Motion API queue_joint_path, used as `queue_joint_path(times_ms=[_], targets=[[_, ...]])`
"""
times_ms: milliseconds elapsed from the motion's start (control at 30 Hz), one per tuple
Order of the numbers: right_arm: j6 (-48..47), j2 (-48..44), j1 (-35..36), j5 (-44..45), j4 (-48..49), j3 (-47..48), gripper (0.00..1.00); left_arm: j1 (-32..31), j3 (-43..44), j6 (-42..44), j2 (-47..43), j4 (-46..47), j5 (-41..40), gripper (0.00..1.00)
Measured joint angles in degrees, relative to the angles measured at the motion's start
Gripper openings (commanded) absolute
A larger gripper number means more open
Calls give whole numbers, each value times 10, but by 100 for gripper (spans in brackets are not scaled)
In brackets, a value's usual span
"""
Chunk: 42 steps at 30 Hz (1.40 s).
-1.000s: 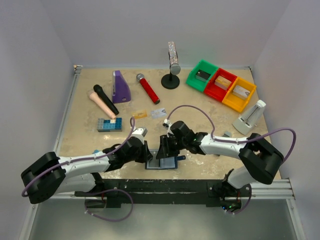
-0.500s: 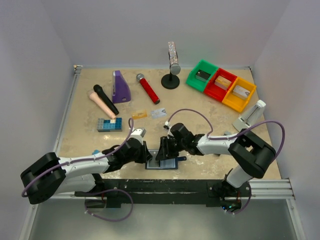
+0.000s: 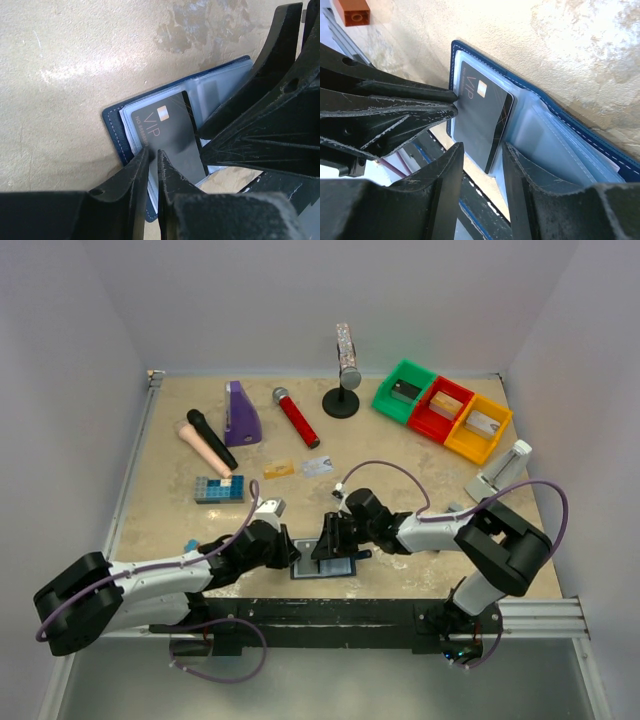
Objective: Take the credit cards out of the card holder
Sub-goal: Remove the credit card from the card holder.
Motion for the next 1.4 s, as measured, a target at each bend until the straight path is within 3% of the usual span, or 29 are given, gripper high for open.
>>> queue_joint_path(times_ms=[533,1400], targets=[[57,22,-4,-16,92,-29,42,3,-21,-10,-23,2,-13,18],[68,16,-4,-13,120,-39,47,3,-32,-11,-43,-10,-16,21]])
